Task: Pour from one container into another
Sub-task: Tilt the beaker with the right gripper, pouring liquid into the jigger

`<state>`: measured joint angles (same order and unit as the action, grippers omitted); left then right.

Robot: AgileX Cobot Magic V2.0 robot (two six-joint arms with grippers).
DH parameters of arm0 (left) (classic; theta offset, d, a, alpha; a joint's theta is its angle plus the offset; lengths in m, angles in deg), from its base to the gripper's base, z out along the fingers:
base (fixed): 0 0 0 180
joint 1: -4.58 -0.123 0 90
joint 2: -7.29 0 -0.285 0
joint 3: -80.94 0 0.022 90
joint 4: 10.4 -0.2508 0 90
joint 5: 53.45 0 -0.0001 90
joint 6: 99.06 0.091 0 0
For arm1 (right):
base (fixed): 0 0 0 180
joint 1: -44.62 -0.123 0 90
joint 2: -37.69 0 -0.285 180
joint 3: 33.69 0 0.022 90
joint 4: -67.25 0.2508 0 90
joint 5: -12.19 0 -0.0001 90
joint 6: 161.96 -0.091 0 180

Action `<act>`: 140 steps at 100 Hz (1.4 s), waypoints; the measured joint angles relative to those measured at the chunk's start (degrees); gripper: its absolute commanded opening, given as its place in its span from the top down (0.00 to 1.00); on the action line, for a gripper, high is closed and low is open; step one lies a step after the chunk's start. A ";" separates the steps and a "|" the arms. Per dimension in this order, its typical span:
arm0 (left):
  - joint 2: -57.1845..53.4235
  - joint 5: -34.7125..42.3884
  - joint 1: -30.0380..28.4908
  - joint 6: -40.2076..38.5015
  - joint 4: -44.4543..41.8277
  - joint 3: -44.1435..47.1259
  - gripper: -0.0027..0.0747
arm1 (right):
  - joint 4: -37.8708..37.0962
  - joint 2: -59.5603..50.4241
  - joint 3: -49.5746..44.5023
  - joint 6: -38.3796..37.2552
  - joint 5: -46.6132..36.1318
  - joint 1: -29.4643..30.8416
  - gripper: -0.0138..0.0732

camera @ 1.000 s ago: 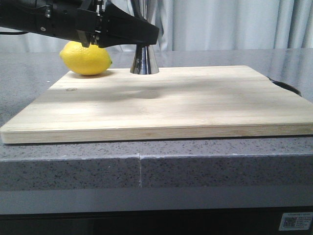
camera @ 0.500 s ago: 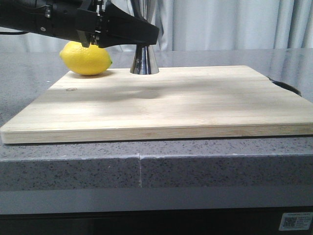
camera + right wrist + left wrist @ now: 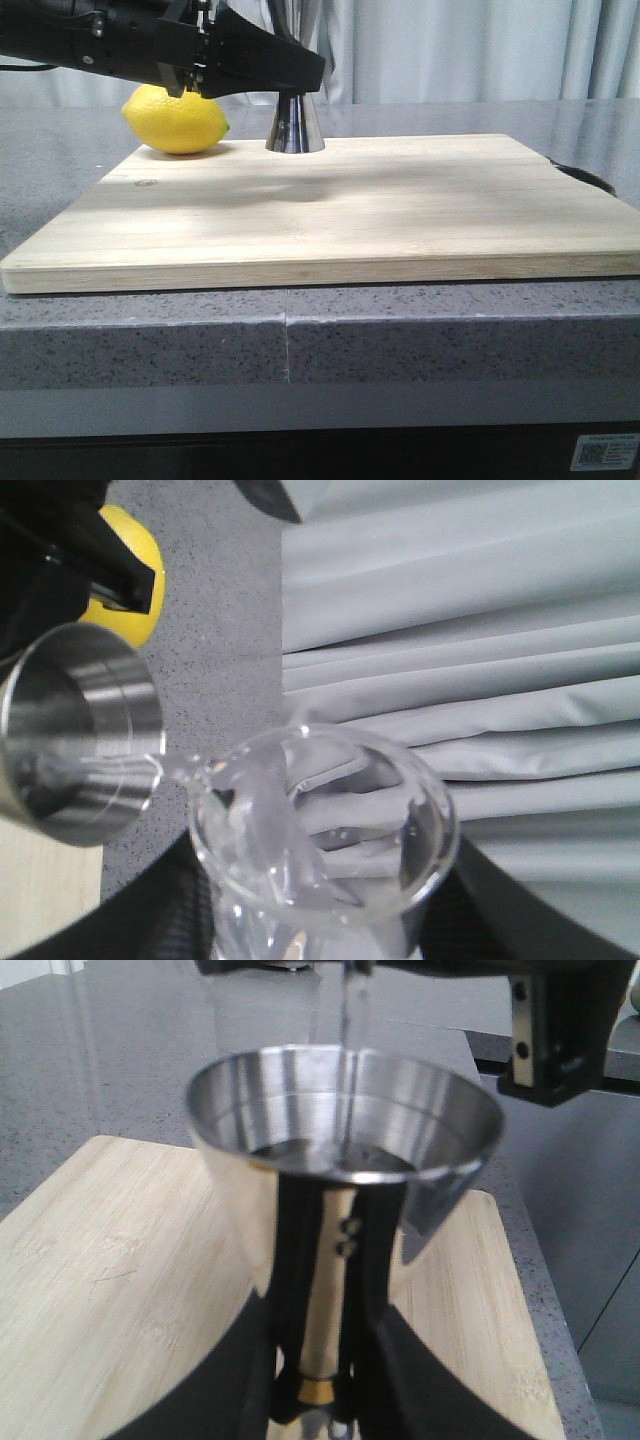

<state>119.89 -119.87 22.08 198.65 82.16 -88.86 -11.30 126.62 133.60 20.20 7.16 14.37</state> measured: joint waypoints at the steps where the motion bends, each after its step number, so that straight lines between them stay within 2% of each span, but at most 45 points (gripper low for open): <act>1: 0.00 0.00 0.00 0.00 0.00 0.00 0.99 | -0.05 0.00 0.00 0.00 0.00 0.00 0.59; 140: 0.00 0.00 0.00 0.00 0.00 0.00 0.99 | -4.82 0.00 0.00 0.00 -0.10 0.00 0.59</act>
<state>119.89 -119.87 22.08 198.65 82.16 -88.86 -16.12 126.62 133.60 20.20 7.06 14.37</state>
